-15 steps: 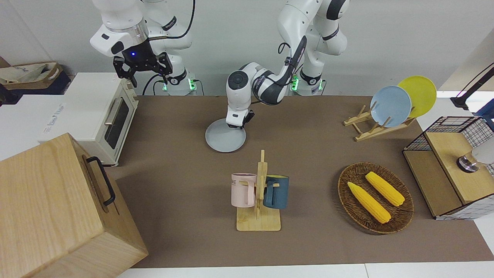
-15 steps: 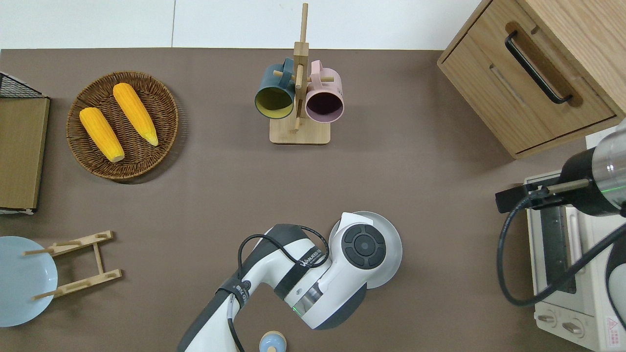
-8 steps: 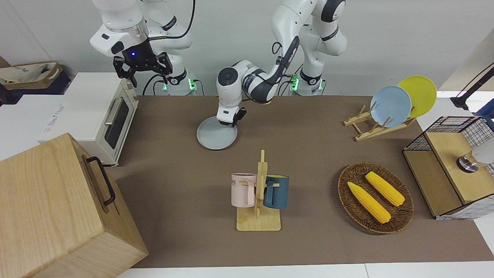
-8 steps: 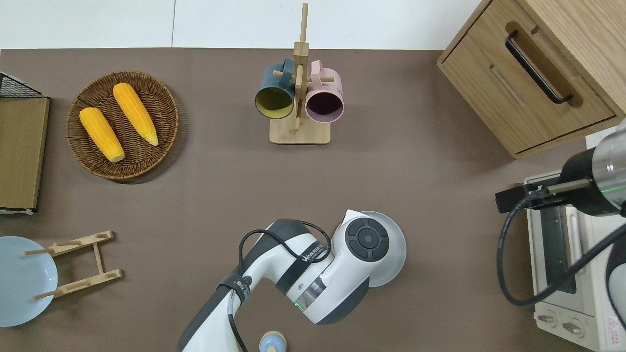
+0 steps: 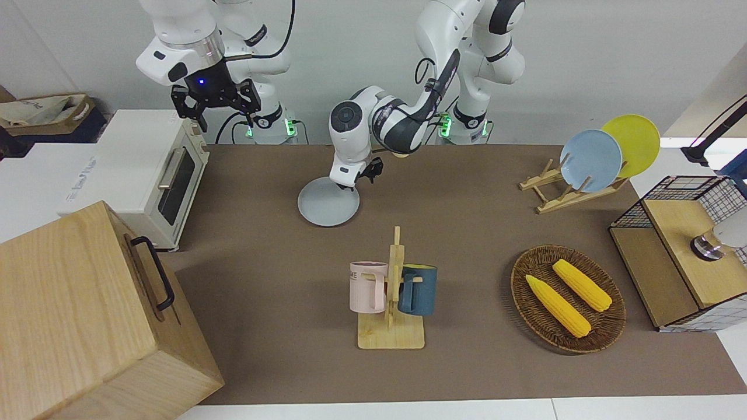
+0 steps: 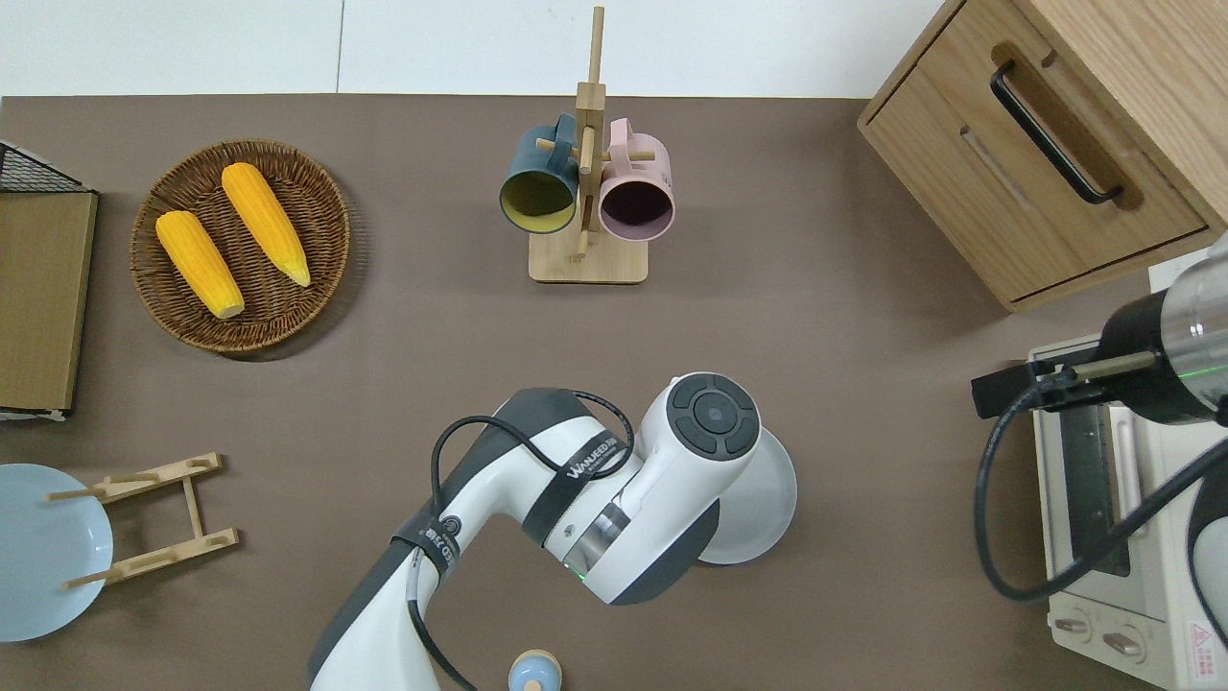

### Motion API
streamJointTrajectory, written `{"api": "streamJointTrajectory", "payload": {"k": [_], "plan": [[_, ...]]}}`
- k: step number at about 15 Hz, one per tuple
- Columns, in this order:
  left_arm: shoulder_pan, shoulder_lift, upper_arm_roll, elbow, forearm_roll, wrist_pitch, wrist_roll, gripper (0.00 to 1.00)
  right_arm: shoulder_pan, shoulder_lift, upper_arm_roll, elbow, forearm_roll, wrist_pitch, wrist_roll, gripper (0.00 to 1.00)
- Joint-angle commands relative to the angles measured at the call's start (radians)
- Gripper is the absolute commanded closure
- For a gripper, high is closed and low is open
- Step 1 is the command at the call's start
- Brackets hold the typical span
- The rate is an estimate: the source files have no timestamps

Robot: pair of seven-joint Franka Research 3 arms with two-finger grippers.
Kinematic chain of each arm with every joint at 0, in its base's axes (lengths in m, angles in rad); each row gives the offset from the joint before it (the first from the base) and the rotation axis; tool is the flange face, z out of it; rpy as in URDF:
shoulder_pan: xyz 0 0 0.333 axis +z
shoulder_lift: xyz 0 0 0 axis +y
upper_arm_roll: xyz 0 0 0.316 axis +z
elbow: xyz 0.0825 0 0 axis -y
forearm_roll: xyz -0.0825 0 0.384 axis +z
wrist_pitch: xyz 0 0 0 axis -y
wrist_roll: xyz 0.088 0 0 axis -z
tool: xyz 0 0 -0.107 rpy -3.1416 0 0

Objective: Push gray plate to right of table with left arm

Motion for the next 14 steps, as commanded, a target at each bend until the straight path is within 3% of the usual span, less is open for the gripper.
{"api": "streamJointTrajectory", "payload": {"k": [1, 6, 14], "plan": [[0.076, -0.075, -0.001, 0.009, -0.013, -0.116, 0.137, 0.00, -0.020, -0.003, 0.017, 0.009, 0.006, -0.016, 0.013, 0.017], [0.282, -0.230, 0.005, 0.011, -0.052, -0.277, 0.400, 0.00, -0.020, -0.003, 0.017, 0.009, 0.006, -0.016, 0.013, 0.017], [0.607, -0.415, 0.009, 0.011, -0.035, -0.403, 0.794, 0.00, -0.020, -0.003, 0.017, 0.009, 0.006, -0.016, 0.013, 0.017]]}}
